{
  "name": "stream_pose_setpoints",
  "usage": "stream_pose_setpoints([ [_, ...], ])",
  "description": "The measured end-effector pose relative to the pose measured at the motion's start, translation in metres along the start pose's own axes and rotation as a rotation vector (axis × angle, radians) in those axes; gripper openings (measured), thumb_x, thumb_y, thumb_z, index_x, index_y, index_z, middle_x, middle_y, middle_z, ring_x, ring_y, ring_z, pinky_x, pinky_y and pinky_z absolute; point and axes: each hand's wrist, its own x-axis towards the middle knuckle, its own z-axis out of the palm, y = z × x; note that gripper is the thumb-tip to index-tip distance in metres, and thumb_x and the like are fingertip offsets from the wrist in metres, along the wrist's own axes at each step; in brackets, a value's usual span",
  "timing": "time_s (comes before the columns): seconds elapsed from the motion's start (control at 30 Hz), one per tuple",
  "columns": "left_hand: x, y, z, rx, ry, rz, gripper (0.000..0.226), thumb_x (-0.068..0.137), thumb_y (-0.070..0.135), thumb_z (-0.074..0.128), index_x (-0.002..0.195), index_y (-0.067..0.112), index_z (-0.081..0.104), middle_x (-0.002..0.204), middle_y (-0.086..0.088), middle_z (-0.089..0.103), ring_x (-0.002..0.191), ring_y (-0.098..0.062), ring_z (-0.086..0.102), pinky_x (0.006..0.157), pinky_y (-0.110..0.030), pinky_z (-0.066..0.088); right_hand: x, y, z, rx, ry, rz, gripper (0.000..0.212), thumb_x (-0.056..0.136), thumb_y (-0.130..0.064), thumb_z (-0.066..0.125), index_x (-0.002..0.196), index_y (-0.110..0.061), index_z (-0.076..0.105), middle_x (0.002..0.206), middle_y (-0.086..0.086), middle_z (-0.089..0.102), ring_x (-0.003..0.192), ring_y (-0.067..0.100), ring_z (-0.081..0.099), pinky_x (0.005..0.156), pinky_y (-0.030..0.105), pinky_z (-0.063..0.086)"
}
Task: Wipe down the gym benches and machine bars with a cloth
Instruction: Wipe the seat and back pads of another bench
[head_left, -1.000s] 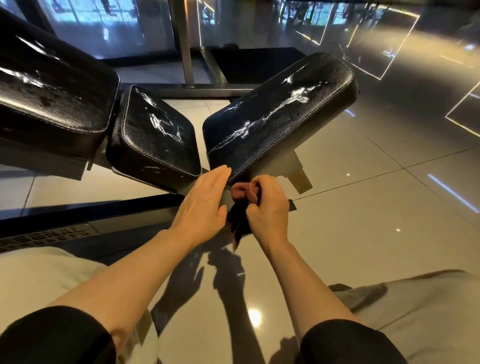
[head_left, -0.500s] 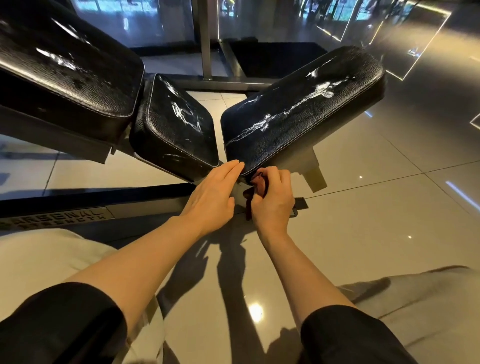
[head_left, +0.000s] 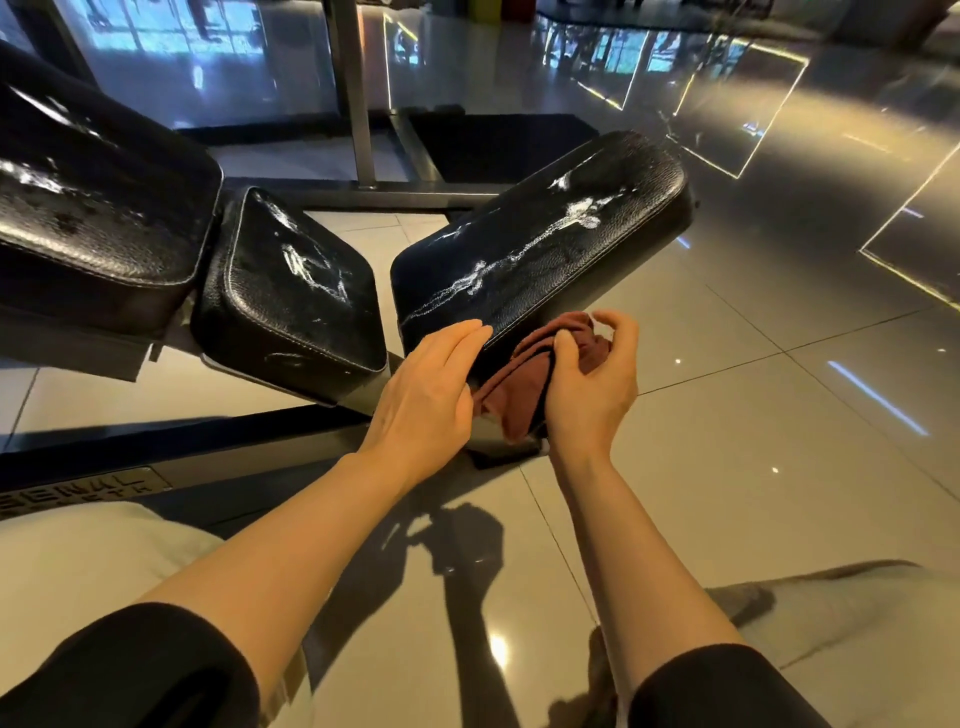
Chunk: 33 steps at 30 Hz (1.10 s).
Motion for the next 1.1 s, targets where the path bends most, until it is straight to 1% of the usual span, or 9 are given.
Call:
stream_pose_setpoints([
  [0.1,0.014,0.013,0.011,-0.057,0.009,0.007,0.057,0.083,-0.009,0.056,0.139,0.004,0.047,0.140,-0.011,0.049,0.132,-0.020,0.041,0.111,-0.024,0.028,0.015,-0.003,-0.005,0.023,0.055,0.001,0.015,0.084,-0.014,0.063,0.096,-0.022,0.061,0.100,0.004,0.064,0.092,0.018,0.061,0.084,0.035,0.054],
  [0.2,0.024,0.026,0.020,-0.097,0.030,0.000,0.058,0.083,-0.008,0.057,0.138,0.006,0.048,0.141,-0.009,0.049,0.131,-0.020,0.042,0.110,-0.028,0.030,0.029,-0.013,-0.012,0.123,0.055,0.076,0.034,0.071,-0.021,0.061,0.105,-0.017,0.061,0.110,0.012,0.061,0.099,0.024,0.061,0.084,0.044,0.056],
  [0.33,0.032,0.033,0.027,-0.125,0.060,-0.001,0.058,0.082,-0.010,0.055,0.138,0.005,0.049,0.140,-0.009,0.049,0.131,-0.020,0.042,0.110,-0.027,0.028,0.051,-0.026,-0.016,0.038,0.027,-0.005,0.042,0.082,0.000,0.061,0.121,-0.013,0.054,0.123,0.012,0.052,0.111,0.021,0.056,0.091,0.038,0.055],
  [0.43,0.034,0.032,0.029,-0.138,0.075,-0.019,0.057,0.082,-0.010,0.054,0.137,0.004,0.049,0.140,-0.011,0.050,0.131,-0.022,0.043,0.111,-0.028,0.028,0.072,-0.034,-0.016,-0.144,-0.009,-0.100,0.041,0.086,-0.002,0.063,0.124,-0.014,0.054,0.122,0.006,0.053,0.111,0.016,0.054,0.094,0.030,0.052],
  [0.67,0.035,0.032,0.030,-0.123,0.067,-0.045,0.060,0.081,-0.012,0.057,0.138,0.002,0.048,0.139,-0.013,0.049,0.130,-0.026,0.045,0.107,-0.030,0.030,0.081,-0.029,-0.013,-0.431,-0.116,-0.243,0.026,0.087,-0.001,0.061,0.108,-0.014,0.054,0.104,-0.002,0.045,0.093,0.009,0.044,0.070,-0.003,0.034],
  [0.8,0.035,0.031,0.030,-0.131,0.058,-0.026,0.059,0.083,-0.008,0.056,0.140,0.005,0.046,0.142,-0.011,0.047,0.132,-0.024,0.041,0.107,-0.030,0.030,0.053,0.000,-0.003,-0.428,-0.324,-0.135,0.028,0.078,0.004,0.063,0.093,-0.017,0.054,0.105,0.003,0.055,0.090,0.013,0.054,0.079,0.023,0.052],
  [0.83,0.035,0.030,0.029,-0.134,0.054,-0.023,0.059,0.083,-0.007,0.056,0.140,0.006,0.046,0.142,-0.010,0.047,0.132,-0.023,0.040,0.106,-0.030,0.030,0.050,0.000,-0.004,-0.436,-0.338,-0.148,0.027,0.076,0.005,0.062,0.092,-0.016,0.055,0.103,0.004,0.056,0.087,0.009,0.053,0.075,0.019,0.050],
  [0.97,0.030,0.024,0.023,-0.134,0.028,-0.029,0.059,0.082,-0.010,0.055,0.139,0.004,0.047,0.141,-0.011,0.047,0.132,-0.023,0.041,0.107,-0.029,0.028,0.066,-0.025,-0.018,-0.393,-0.118,-0.349,0.025,0.078,0.005,0.059,0.097,-0.011,0.056,0.098,0.003,0.047,0.079,-0.010,0.042,0.066,0.002,0.033],
  [1.1,0.022,0.013,0.017,-0.095,-0.010,-0.032,0.061,0.082,-0.009,0.058,0.141,0.005,0.045,0.144,-0.010,0.045,0.134,-0.023,0.039,0.109,-0.029,0.027,0.111,-0.031,-0.030,-0.291,0.059,-0.273,0.031,0.077,0.004,0.061,0.098,-0.016,0.051,0.104,0.002,0.043,0.079,-0.001,0.045,0.070,0.006,0.040],
])
